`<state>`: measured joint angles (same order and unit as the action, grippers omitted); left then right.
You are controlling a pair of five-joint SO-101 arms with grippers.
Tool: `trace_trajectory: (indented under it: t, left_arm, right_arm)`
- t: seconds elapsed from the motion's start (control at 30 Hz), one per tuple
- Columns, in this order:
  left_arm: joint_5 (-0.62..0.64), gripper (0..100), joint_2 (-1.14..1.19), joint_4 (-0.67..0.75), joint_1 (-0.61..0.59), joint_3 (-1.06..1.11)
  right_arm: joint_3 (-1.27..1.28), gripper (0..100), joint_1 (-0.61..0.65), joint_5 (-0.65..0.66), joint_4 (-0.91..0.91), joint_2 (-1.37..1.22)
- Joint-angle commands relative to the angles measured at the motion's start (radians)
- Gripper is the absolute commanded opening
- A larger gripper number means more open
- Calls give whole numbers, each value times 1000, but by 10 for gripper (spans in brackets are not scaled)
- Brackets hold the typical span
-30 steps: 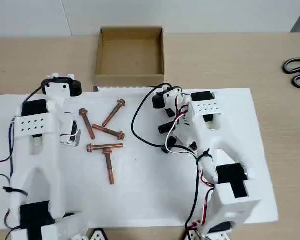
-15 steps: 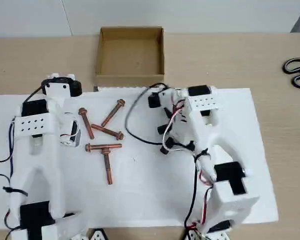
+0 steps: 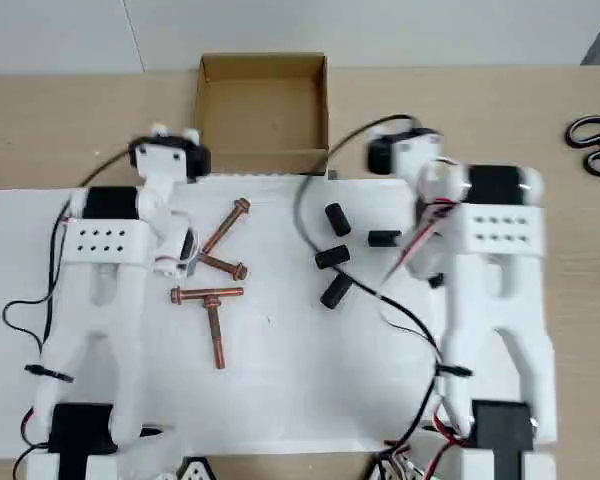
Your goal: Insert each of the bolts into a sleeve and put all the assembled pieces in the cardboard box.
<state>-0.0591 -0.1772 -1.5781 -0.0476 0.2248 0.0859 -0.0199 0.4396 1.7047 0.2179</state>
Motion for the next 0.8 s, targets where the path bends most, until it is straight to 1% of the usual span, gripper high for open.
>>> trace_trajectory:
  t: [0.0, 0.13, 0.33, 0.53, 0.7, 0.77]
  left_arm:
    - [72, 101, 9, -18, 5, -147]
    - [123, 101, 144, -38, -2, -223]
    - [150, 101, 388, -94, -41, -380]
    - [201, 101, 482, -95, -66, -510]
    - [232, 105, 525, -71, -64, -516]
    - [233, 131, 546, -61, -66, -516]
  right_arm:
    - [57, 7, -88, -11, 19, 114]
    - [157, 7, -163, -8, 19, 213]
    - [281, 7, -216, -6, 18, 309]
    - [353, 7, -217, -8, 18, 380]
    - [417, 7, -217, -9, 18, 437]
    - [436, 7, -220, -9, 13, 458]
